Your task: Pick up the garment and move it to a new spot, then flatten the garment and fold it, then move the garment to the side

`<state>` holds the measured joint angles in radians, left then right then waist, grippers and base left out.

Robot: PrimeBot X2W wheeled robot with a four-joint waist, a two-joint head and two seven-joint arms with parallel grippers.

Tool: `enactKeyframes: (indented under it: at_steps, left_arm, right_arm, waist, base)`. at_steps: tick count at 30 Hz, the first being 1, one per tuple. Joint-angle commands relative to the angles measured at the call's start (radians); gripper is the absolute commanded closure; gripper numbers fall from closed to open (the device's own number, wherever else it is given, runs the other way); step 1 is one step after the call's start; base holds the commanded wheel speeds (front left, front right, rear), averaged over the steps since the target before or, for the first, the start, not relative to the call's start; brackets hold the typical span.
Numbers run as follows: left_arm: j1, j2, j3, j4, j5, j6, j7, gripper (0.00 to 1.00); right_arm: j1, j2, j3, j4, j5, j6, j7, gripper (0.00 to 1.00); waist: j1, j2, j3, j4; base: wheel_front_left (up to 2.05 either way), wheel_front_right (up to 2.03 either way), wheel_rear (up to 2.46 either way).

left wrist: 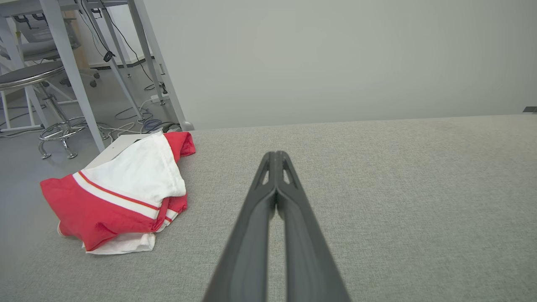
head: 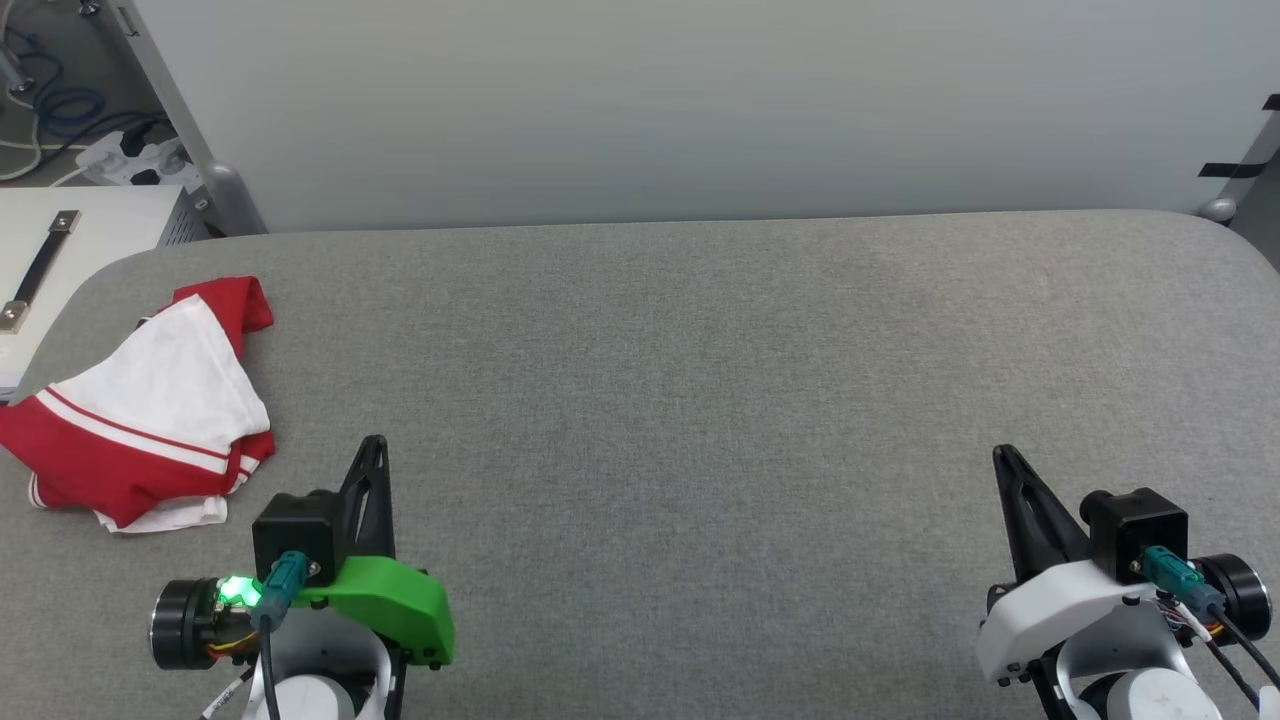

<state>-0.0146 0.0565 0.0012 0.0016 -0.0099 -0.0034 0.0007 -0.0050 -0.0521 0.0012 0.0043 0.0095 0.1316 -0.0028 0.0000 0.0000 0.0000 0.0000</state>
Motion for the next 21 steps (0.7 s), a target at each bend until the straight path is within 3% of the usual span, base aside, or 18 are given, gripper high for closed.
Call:
enactKeyframes:
  at_steps: [1,21]
  left_arm:
    - [0.015,-0.006,-0.001,-0.002,0.01,0.003,-0.001,1.0]
    - [0.015,-0.006,-0.001,-0.002,0.01,0.003,-0.001,1.0]
  right_arm:
    - [0.005,0.002,-0.001,-0.004,-0.009,-0.001,0.003,1.0]
    - [0.005,0.002,-0.001,-0.004,-0.009,-0.001,0.003,1.0]
  waist:
    - [0.0,0.0,0.0,0.0]
    - [0.0,0.0,0.0,0.0]
  base:
    - [0.0,0.0,0.0]
    - [0.0,0.0,0.0]
